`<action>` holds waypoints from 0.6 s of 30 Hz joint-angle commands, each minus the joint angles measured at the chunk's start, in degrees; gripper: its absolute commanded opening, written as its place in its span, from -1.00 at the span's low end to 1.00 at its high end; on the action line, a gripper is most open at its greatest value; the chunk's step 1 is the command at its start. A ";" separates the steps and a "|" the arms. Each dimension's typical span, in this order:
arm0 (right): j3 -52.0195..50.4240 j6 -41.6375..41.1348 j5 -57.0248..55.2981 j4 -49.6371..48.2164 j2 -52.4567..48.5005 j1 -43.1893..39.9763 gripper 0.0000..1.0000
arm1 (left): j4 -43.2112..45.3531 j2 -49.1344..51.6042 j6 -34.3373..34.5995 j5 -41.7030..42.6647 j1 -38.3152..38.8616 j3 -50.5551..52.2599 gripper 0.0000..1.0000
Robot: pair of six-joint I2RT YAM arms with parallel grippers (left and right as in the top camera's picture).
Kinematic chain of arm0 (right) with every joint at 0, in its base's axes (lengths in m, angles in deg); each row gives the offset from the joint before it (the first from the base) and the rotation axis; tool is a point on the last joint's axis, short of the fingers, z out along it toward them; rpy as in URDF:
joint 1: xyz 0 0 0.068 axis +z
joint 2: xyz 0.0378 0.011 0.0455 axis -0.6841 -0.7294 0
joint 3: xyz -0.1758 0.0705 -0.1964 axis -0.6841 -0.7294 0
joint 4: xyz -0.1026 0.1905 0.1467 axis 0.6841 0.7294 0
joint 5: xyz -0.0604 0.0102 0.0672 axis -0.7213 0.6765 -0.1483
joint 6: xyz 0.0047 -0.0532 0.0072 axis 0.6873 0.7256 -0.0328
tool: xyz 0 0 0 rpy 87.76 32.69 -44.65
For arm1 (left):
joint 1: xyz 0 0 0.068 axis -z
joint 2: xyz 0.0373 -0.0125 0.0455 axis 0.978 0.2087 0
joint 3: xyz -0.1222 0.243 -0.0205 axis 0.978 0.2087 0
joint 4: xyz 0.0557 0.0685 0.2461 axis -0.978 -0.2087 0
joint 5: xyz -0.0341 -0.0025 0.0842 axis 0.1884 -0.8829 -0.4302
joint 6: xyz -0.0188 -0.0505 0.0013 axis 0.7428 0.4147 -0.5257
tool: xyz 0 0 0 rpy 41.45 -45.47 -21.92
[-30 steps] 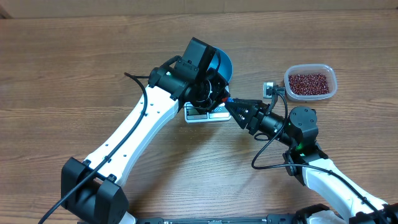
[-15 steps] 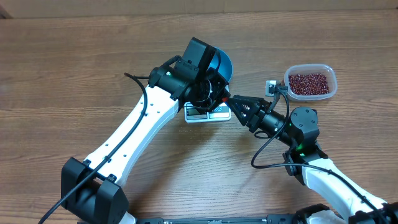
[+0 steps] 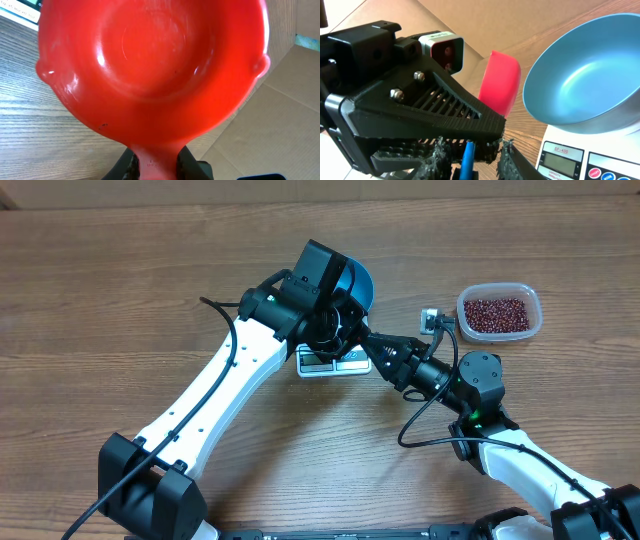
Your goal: Scoop item into bowl and weigh 150g on scale
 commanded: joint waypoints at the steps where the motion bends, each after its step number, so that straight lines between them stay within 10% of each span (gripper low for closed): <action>1: 1.22 -0.26 -1.16 -0.70 -0.31 0.28 -0.45 | 0.28 -1.38 0.61 0.17 0.33 -1.60 -0.92; 11: 1.53 -1.75 -1.09 -0.70 -0.31 0.28 -0.93 | 1.09 -1.38 1.01 0.20 0.33 -1.60 -0.92; 12: 1.53 -1.75 -0.92 -0.70 -0.31 0.26 -0.93 | 1.16 -1.38 1.01 0.24 0.33 -1.60 -0.80; 16: 1.53 -3.41 0.00 -0.68 -0.26 -0.09 -0.93 | 7.43 -1.42 -10.25 6.25 0.22 -1.64 0.98; 18: 1.55 -5.16 0.66 -0.70 -0.20 -1.60 -0.93 | 10.21 -1.84 -15.67 11.45 -0.44 -2.54 1.00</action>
